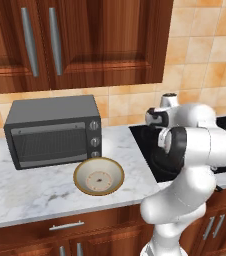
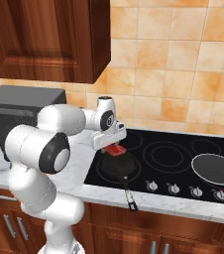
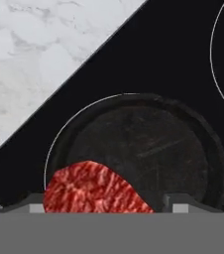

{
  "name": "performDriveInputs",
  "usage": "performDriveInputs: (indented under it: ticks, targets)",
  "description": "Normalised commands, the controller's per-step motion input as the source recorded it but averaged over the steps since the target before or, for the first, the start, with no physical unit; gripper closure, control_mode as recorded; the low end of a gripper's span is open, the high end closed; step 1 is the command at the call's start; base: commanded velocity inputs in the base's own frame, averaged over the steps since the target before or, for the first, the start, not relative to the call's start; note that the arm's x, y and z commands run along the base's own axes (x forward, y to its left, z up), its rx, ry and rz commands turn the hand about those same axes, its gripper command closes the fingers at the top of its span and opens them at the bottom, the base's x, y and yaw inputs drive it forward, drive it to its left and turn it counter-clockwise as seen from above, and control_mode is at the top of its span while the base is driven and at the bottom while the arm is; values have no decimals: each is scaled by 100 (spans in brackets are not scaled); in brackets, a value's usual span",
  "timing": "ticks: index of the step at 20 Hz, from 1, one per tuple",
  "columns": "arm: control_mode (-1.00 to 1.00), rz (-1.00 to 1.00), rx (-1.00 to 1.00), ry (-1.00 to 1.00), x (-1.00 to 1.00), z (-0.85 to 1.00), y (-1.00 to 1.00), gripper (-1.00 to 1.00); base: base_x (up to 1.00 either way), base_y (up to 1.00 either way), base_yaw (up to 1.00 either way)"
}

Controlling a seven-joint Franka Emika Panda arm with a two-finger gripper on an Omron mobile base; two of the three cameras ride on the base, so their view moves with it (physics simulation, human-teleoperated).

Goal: Place one of the steaks on the plate and the other in the bowl. Then place the bowl in the fridge.

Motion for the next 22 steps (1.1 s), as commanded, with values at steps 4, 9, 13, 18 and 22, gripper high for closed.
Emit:
performDriveInputs:
  ticks: [4, 9, 13, 18, 22]
  targets:
    - [-100, -6, 5, -8, -97, 35, 54, 100, 0, 0, 0]
    - [-100, -1, -1, -16, -97, 11, 91, 100, 0, 0, 0]
    - [-100, 0, -1, -11, -69, 11, 100, 100, 0, 0, 0]
    - [-100, 1, -2, -7, -14, 0, 100, 100, 0, 0, 0]
    - [-100, 2, -7, 2, 31, 19, 100, 100, 0, 0, 0]
